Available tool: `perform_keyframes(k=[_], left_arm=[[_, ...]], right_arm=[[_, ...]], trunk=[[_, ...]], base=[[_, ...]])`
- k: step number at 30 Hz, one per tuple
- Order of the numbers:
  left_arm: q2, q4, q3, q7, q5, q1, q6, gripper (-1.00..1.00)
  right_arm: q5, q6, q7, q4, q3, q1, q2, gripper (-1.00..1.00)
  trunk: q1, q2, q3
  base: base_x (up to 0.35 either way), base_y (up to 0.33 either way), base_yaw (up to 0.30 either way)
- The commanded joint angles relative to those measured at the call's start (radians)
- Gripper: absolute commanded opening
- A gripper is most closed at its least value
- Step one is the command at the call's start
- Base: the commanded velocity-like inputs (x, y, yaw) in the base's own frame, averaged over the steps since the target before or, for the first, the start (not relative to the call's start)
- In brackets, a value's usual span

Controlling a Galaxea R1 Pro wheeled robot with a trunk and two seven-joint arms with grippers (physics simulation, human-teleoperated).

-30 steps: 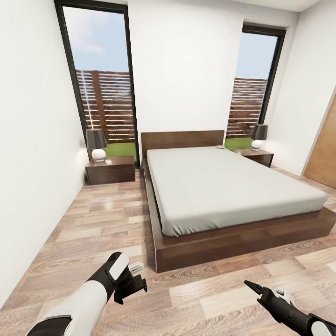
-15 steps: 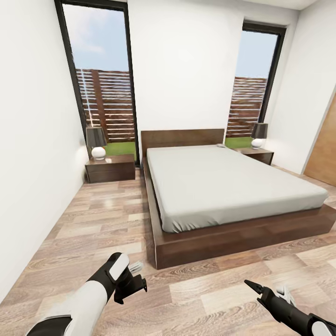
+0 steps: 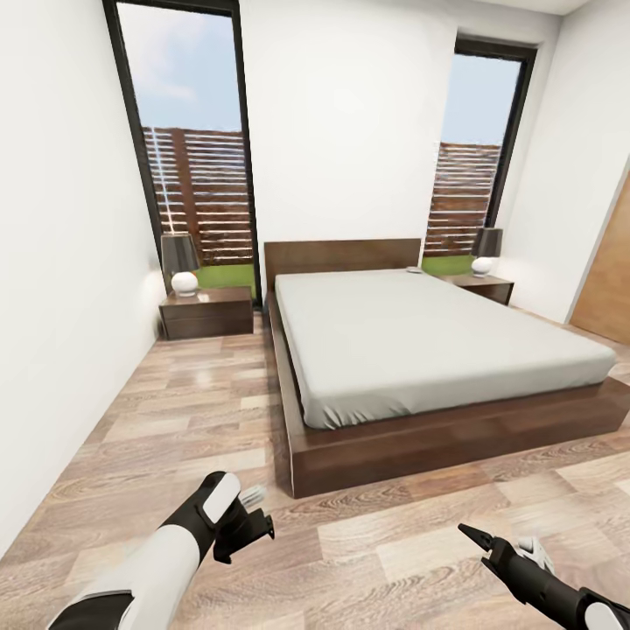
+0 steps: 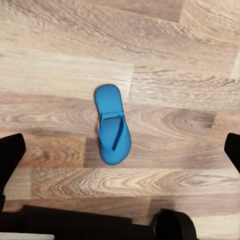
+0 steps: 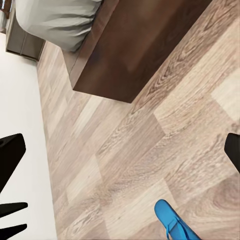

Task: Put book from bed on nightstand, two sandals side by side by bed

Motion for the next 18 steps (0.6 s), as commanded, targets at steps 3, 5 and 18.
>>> perform_keyframes(k=[3,5,18], left_arm=[[-0.002,-0.007,0.004,0.012,0.015,-0.001,0.000,1.00],[-0.003,-0.011,0.004,0.013,0.017,-0.002,0.000,1.00],[-0.004,-0.024,0.004,0.022,0.019,-0.010,-0.001,1.00]], right_arm=[[-0.005,0.009,0.002,-0.001,-0.004,-0.001,0.000,1.00],[-0.006,0.009,0.003,-0.001,-0.004,-0.001,0.000,1.00],[-0.009,0.015,0.203,0.000,-0.017,0.001,-0.009,1.00]], trunk=[[0.011,-0.022,-0.011],[0.019,-0.036,-0.017],[0.069,-0.127,-0.058]], base=[[0.000,0.000,0.000],[0.000,0.000,0.000],[0.000,0.000,0.000]])
